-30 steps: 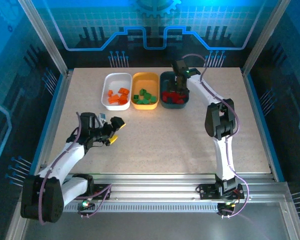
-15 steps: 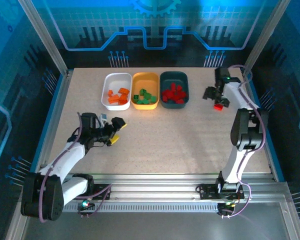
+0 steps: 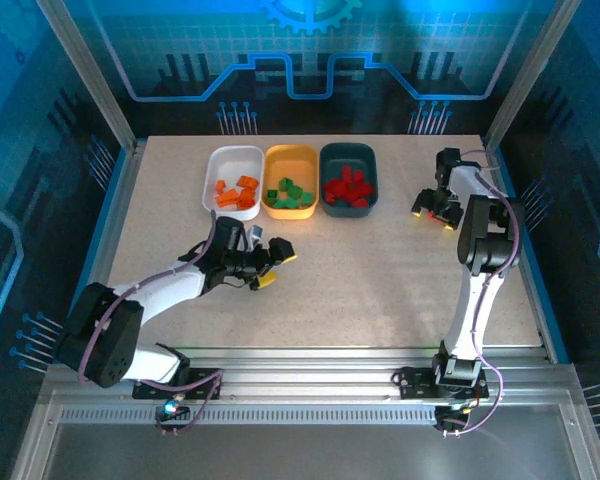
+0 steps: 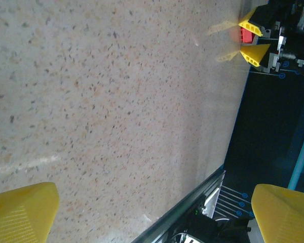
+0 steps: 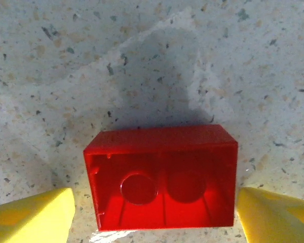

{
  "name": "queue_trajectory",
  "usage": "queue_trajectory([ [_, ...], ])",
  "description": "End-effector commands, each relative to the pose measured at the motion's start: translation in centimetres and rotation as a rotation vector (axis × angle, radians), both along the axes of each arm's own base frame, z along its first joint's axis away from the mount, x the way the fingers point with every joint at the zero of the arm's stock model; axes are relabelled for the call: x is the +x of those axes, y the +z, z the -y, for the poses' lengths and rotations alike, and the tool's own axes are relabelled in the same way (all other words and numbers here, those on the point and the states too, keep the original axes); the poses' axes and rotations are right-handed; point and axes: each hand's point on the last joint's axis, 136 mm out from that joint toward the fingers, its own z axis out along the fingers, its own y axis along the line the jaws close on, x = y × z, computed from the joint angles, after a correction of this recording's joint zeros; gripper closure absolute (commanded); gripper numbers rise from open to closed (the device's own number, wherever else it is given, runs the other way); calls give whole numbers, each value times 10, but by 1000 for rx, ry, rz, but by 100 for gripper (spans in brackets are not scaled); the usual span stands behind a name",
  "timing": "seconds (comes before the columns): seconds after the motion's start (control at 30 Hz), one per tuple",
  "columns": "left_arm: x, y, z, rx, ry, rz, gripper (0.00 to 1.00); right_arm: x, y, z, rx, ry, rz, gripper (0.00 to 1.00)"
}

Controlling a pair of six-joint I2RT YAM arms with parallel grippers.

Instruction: Sort the legos into containers by color

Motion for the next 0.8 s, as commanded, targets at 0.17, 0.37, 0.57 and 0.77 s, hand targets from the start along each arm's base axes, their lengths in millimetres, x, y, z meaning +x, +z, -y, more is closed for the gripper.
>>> queue_trajectory([
  [0.17, 18, 7, 9, 8, 3, 25, 1, 18, -5, 9, 32, -16, 34, 25],
  [0.37, 24, 4, 12, 13, 1, 10, 1, 21, -5, 7, 45, -12, 58, 50],
  [0.57, 30, 12, 8, 27, -2, 31, 1, 18, 31, -12, 59, 14, 164, 57],
  [0.77, 58, 7, -53, -157, 212, -41, 1, 22, 95, -116, 28, 227, 341, 57],
])
